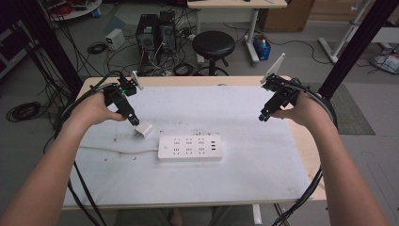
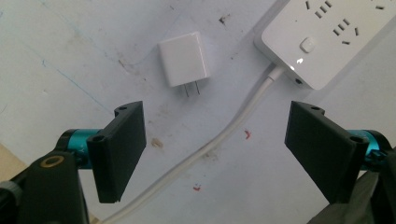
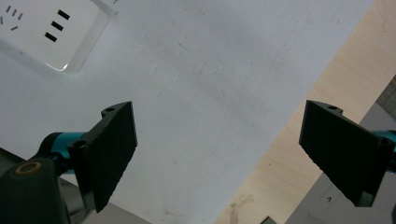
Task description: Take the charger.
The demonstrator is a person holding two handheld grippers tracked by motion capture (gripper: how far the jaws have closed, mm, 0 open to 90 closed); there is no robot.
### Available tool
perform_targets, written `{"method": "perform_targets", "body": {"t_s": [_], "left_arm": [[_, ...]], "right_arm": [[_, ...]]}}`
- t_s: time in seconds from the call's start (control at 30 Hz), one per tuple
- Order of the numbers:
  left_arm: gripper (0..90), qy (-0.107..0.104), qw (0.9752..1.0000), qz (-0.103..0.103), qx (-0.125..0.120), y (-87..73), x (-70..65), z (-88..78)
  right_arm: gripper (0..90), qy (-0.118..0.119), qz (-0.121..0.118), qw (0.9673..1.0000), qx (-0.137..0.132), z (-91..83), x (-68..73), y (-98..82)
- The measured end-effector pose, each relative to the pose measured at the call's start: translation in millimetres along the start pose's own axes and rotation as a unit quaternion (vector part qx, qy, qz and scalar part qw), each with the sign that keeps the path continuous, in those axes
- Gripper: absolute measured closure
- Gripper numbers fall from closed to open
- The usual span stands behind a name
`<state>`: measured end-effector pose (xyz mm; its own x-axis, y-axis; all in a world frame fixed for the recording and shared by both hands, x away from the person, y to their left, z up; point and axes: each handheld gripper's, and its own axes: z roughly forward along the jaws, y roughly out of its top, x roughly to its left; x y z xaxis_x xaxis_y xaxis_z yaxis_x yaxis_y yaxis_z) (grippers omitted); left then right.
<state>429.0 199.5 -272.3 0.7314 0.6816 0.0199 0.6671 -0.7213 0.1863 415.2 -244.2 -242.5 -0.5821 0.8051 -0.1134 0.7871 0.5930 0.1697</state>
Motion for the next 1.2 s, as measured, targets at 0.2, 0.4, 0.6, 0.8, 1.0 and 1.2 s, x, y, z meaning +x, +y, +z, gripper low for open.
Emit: {"method": "perform_targets", "body": {"t_s": [0.2, 0.4, 0.6, 0.8, 1.0, 1.2], "left_arm": [[20.6, -0.003, 1.0000, 0.000, -0.010, 3.8, -0.8, -0.4], [20.6, 0.002, 1.0000, 0.003, 0.001, 6.1, -1.6, 2.7], [20.6, 0.001, 0.9999, -0.007, 0.007, 11.8, 1.4, 15.5], [20.7, 0.000, 0.9996, -0.021, 0.016, 20.3, 4.8, 36.9], [20.7, -0.003, 0.9982, -0.045, 0.038, 26.8, 12.8, 66.4], [20.7, -0.008, 0.9976, -0.053, 0.042, 27.0, 18.9, 92.4]], "right_arm": [[10.8, 0.003, -0.001, 1.0000, -0.001, -1.3, -1.1, 0.3], [10.8, 0.014, 0.009, 0.9998, -0.010, -1.5, -5.0, -0.1], [10.7, 0.020, 0.019, 0.9994, -0.021, 0.2, -8.1, 1.2], [10.8, 0.023, 0.011, 0.9995, -0.019, 5.5, -8.2, 1.1], [10.8, 0.026, 0.009, 0.9994, -0.022, 11.2, -9.6, -0.1], [10.7, 0.028, 0.006, 0.9993, -0.025, 15.4, -10.8, -0.8]]}}
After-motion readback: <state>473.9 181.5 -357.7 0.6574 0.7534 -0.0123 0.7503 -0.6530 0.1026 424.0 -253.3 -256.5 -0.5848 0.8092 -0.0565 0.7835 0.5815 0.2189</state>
